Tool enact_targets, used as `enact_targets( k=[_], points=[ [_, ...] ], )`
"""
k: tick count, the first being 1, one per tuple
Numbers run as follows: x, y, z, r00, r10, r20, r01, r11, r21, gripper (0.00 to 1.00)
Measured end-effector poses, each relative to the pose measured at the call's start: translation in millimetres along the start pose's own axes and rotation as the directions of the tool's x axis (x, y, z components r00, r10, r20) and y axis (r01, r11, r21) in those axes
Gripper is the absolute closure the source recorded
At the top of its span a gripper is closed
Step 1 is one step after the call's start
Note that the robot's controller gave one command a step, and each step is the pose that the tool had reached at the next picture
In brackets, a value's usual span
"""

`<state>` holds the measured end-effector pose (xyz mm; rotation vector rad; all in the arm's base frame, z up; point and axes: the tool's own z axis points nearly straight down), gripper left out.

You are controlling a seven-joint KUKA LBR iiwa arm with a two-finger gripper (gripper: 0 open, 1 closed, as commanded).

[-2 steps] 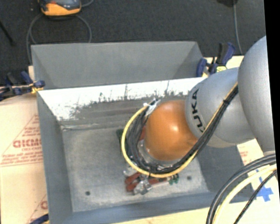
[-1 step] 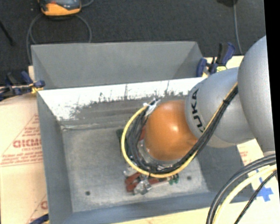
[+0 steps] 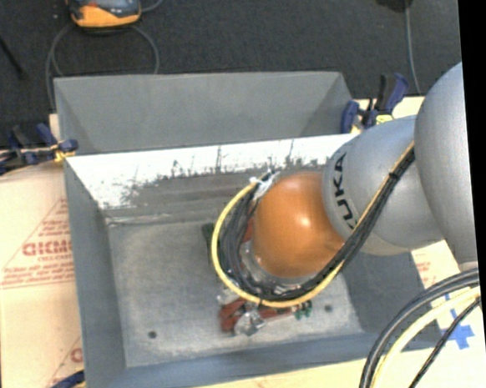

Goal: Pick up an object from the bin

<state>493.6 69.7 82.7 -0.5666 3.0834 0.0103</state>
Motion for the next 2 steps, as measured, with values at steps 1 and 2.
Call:
enact_targets(
  k=[1, 2],
  points=[
    [0.5, -1.5, -5.6, 1.0, 0.002, -0.002, -0.002, 1.0, 0.003, 1.0],
    [0.9, -1.7, -12.0, 1.0, 0.004, -0.005, -0.004, 1.0, 0.004, 1.0]
  ],
)
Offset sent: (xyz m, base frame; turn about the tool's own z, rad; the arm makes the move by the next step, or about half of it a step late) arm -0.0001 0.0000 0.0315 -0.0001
